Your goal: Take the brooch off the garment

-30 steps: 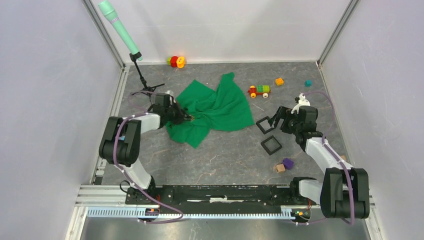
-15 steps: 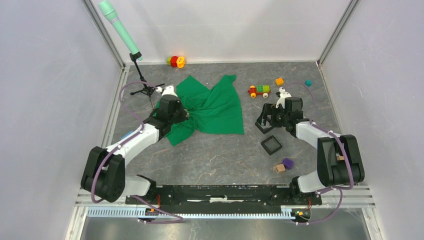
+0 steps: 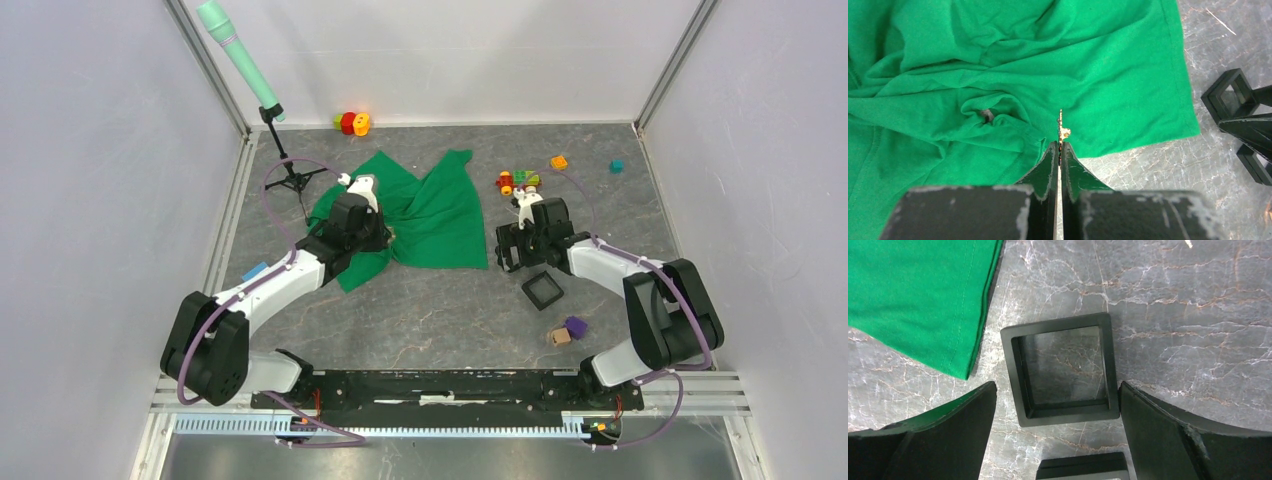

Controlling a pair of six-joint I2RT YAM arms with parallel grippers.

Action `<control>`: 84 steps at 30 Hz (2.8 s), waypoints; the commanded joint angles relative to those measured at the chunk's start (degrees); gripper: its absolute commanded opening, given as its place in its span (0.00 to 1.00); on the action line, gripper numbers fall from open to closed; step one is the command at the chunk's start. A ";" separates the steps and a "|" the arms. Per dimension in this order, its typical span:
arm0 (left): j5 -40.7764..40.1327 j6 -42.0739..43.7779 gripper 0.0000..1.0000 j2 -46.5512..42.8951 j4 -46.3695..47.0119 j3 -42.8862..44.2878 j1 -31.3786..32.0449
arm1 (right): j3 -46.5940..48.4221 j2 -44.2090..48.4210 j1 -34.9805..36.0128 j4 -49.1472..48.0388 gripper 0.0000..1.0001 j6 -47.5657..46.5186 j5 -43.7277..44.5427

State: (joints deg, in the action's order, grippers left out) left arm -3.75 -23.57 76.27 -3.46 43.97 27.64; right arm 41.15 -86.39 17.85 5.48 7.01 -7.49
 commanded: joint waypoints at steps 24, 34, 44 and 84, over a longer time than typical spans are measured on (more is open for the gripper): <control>7.10 6.50 0.02 -1.10 3.29 0.33 1.02 | 8.56 -3.25 2.81 4.16 0.98 -2.50 2.74; 7.97 6.96 0.02 0.53 2.94 1.17 1.07 | 10.18 -6.02 3.25 4.55 0.86 -3.03 2.79; 9.73 8.00 0.02 -0.41 3.17 0.69 1.13 | 9.36 -3.61 3.36 3.33 0.69 0.44 -0.54; 22.15 36.83 0.03 -7.28 41.68 -22.00 11.96 | -15.30 1.58 2.51 -40.28 0.58 44.04 -39.36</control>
State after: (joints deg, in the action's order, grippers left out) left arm 14.20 4.03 67.70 31.66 20.14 39.11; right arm 26.24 -81.38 18.79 -23.40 44.80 -43.70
